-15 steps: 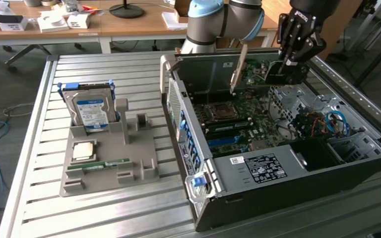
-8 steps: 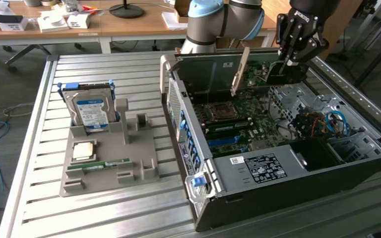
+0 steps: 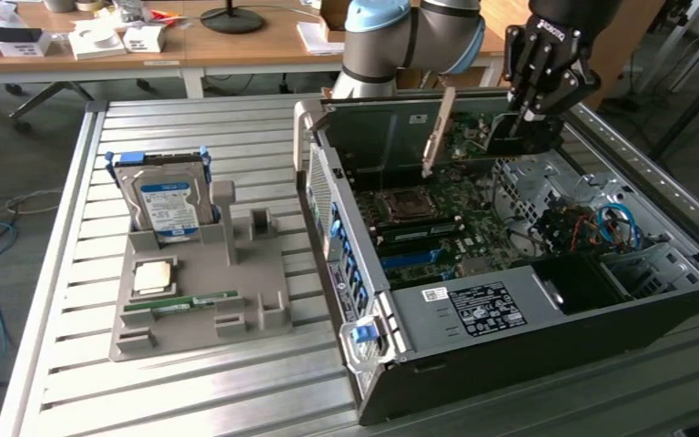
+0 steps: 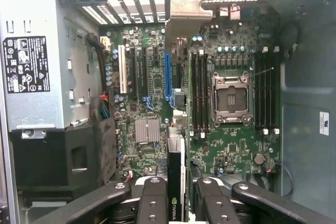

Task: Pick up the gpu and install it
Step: 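Insert the gpu into the slot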

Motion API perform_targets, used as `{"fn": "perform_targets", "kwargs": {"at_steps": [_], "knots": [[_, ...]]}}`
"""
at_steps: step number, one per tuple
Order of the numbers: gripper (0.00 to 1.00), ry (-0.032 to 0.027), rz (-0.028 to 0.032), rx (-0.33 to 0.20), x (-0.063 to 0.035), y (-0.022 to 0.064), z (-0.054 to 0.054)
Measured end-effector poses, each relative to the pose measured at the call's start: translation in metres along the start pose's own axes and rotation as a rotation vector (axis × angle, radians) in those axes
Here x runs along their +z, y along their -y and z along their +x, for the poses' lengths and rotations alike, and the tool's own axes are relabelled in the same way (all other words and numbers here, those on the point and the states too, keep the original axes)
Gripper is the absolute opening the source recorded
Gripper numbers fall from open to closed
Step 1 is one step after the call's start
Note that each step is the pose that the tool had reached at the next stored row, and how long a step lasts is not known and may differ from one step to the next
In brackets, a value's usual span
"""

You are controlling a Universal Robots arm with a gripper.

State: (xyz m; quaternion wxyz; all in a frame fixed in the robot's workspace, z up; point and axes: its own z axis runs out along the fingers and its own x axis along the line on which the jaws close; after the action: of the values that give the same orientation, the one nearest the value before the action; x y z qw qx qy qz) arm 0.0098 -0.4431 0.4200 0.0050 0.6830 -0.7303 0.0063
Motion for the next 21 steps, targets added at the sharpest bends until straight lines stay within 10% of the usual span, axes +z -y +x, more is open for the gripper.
{"fn": "perform_targets", "kwargs": {"at_steps": [21], "knots": [[0.26,0.0002,0.0070,0.000,0.0007,-0.0231,0.002]]}}
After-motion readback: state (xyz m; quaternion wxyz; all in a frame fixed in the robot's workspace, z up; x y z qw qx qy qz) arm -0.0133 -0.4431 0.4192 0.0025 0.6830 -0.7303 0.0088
